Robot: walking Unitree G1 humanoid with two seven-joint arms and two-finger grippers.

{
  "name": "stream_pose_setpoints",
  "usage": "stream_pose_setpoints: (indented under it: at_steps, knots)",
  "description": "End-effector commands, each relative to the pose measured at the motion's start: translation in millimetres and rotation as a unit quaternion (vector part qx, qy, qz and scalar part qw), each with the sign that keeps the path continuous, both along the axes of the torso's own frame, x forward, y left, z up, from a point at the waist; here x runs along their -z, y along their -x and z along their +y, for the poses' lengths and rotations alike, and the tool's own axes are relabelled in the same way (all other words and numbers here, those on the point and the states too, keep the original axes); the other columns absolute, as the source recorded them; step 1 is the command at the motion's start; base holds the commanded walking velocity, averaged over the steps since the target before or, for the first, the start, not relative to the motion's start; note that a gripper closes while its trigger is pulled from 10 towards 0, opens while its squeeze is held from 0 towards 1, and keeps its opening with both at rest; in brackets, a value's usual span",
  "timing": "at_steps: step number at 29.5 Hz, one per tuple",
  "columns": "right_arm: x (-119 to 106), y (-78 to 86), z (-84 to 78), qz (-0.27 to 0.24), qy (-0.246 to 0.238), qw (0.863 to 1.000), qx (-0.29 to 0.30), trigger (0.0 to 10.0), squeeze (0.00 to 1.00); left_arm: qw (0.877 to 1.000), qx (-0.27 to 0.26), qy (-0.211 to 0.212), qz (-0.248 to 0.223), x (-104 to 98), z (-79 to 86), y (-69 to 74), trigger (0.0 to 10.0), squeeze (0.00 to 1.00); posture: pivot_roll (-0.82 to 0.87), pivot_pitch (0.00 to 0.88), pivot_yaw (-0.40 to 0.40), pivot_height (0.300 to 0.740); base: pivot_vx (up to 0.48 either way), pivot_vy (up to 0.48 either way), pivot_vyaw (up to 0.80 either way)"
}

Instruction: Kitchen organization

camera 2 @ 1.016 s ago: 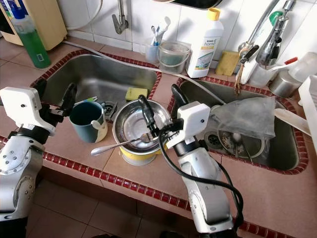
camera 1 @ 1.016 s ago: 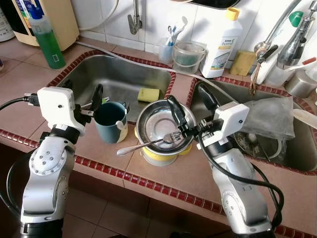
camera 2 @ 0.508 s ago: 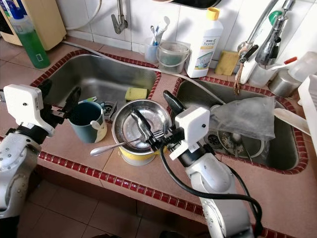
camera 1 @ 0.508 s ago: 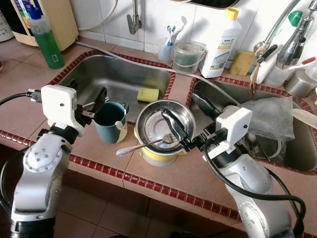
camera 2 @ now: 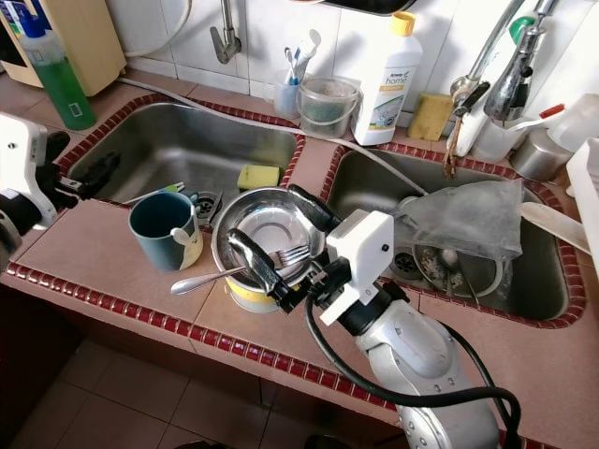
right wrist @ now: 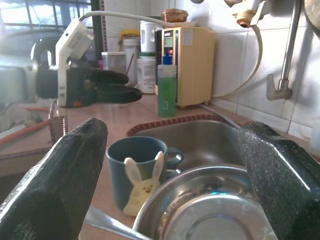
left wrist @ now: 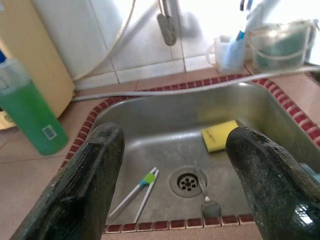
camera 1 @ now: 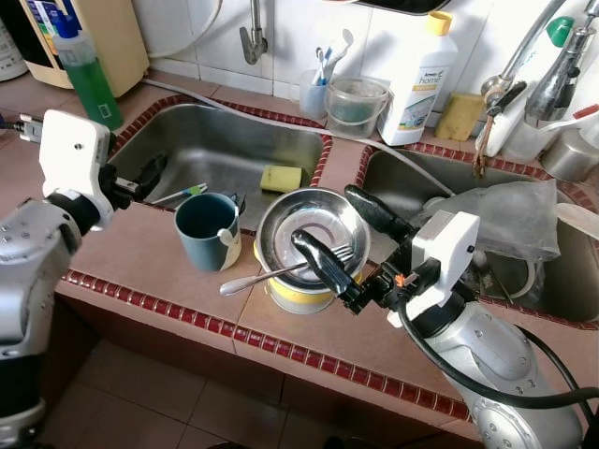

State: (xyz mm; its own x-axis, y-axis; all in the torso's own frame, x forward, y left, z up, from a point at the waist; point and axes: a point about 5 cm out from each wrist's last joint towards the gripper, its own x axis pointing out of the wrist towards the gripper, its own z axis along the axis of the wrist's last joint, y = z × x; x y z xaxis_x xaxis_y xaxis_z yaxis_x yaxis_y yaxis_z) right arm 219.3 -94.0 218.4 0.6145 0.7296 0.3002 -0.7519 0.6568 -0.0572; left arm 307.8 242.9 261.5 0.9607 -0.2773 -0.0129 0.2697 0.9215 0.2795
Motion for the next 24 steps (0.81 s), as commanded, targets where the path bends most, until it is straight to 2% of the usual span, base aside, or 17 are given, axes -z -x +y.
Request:
stream_pose_setpoints:
  at_steps: [1,3,6,10,15,16,24]
  knots:
    - [-3.1,5.6,-0.9,-0.004,0.004,1.0,-0.012,10.0,0.0,1.0,0.023,-0.002,0.017,-7.5,-0.6,-1.3,10.0,0.0,-0.04,0.145,0.013,0.74,0.0,0.0,0.0]
    - [-1.7,6.2,-1.6,-0.001,0.007,1.0,-0.012,10.0,0.0,0.999,0.033,0.0,0.024,-11.5,-0.9,-1.5,10.0,0.0,-0.04,0.148,0.013,0.74,0.0,0.0,0.0]
    - [0.1,7.8,-2.1,0.004,0.015,1.0,-0.013,10.0,0.0,0.996,0.064,0.006,0.066,-13.4,-3.1,0.3,10.0,0.0,-0.04,0.158,0.018,0.74,0.0,0.0,0.0]
    - [3.2,8.6,-3.3,0.01,0.019,1.0,-0.006,10.0,0.0,0.99,0.09,-0.004,0.105,-2.6,-6.2,4.9,10.0,0.0,-0.04,0.166,0.022,0.74,0.0,0.0,0.0]
    - [5.9,12.3,-2.3,0.019,0.02,1.0,-0.012,10.0,0.0,0.987,0.099,-0.02,0.128,3.7,-6.7,8.2,10.0,0.0,-0.04,0.173,0.023,0.74,0.0,0.0,0.0]
    - [7.2,14.9,-1.5,0.023,0.023,0.999,-0.018,10.0,0.0,0.983,0.105,-0.023,0.152,6.9,-6.6,10.2,10.0,0.0,-0.04,0.177,0.023,0.74,0.0,0.0,0.0]
    - [7.1,18.4,0.1,0.027,0.025,0.999,-0.026,10.0,0.0,0.979,0.109,-0.035,0.167,7.8,-6.9,9.9,10.0,0.0,-0.04,0.191,0.022,0.74,0.0,0.0,0.0]
